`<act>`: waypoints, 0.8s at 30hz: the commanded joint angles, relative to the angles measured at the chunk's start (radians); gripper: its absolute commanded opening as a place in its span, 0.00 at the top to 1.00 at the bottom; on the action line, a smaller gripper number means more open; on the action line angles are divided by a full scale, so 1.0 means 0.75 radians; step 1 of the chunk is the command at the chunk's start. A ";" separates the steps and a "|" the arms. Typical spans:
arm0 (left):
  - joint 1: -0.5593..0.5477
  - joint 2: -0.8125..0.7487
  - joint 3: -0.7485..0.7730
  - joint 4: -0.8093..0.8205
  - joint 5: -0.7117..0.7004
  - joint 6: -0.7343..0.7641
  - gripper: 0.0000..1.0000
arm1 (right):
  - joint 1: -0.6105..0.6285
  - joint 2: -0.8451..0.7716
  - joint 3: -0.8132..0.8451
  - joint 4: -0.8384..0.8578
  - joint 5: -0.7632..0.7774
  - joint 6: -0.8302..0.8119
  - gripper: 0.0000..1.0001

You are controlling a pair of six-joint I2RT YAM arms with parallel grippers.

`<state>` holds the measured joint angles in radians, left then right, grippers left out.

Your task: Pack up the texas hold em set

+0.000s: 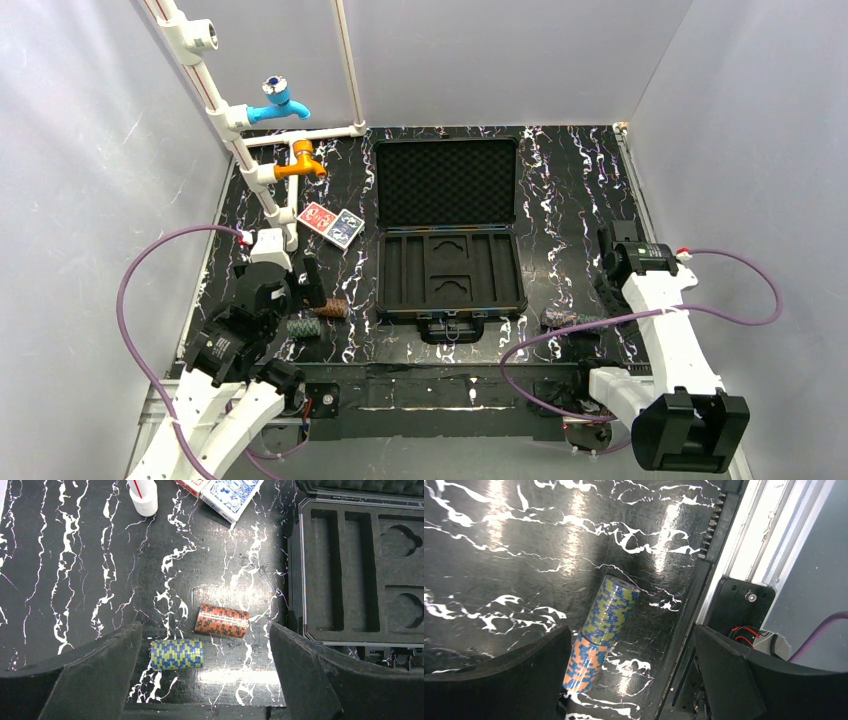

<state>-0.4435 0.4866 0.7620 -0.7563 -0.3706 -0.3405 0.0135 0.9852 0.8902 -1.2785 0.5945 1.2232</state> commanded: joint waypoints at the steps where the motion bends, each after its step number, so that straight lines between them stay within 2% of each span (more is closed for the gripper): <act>1: -0.025 -0.029 -0.017 0.006 -0.066 0.004 0.01 | -0.004 0.017 -0.091 0.078 -0.024 0.064 0.00; 11: -0.088 -0.065 -0.026 0.012 -0.097 0.006 0.01 | -0.004 0.062 -0.255 0.209 -0.102 0.115 0.00; 20: -0.100 -0.071 -0.024 0.008 -0.094 0.006 0.01 | -0.004 0.118 -0.346 0.438 -0.161 0.113 0.00; 24: -0.100 -0.067 -0.022 0.008 -0.081 0.010 0.01 | -0.004 0.187 -0.360 0.491 -0.176 0.105 0.07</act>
<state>-0.5144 0.4412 0.7578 -0.7563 -0.4114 -0.3405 0.0132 1.0882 0.6373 -0.9810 0.4675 1.2842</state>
